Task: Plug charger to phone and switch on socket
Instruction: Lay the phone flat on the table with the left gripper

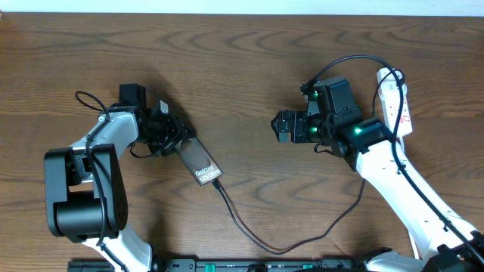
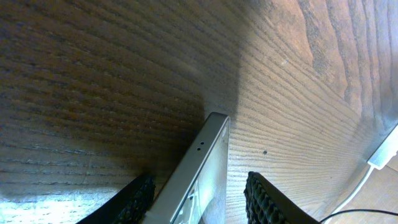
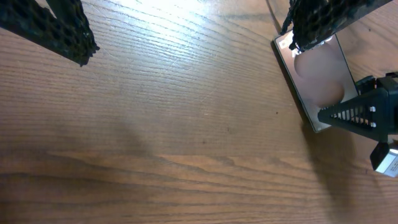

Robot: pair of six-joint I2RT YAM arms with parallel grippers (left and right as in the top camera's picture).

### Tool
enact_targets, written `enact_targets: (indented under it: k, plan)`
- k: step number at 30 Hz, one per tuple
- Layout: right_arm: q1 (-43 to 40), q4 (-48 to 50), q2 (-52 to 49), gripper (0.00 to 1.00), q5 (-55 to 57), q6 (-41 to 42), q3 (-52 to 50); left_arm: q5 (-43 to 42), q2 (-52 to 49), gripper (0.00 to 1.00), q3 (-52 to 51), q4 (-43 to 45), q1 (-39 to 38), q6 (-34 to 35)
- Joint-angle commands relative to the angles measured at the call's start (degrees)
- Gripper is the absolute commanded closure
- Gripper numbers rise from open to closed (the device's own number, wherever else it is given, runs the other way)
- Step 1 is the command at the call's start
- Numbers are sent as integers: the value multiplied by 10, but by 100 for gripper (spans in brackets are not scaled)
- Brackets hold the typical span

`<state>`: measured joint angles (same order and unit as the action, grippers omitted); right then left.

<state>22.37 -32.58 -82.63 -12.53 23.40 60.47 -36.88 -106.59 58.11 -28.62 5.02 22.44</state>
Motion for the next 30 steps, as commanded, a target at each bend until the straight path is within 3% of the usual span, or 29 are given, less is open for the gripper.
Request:
enact_targets:
  k: [1,20,30]
  plan:
    - [2,0,7,1,6,-8,2,78,-21,52,-17,-20,-1,-3]
    - [2,-1,7,1,6,-8,2,78,-21,50,-17,-33,-1,-3]
    - [2,-1,7,1,6,-8,2,78,-21,36,-17,-26,-1,-3]
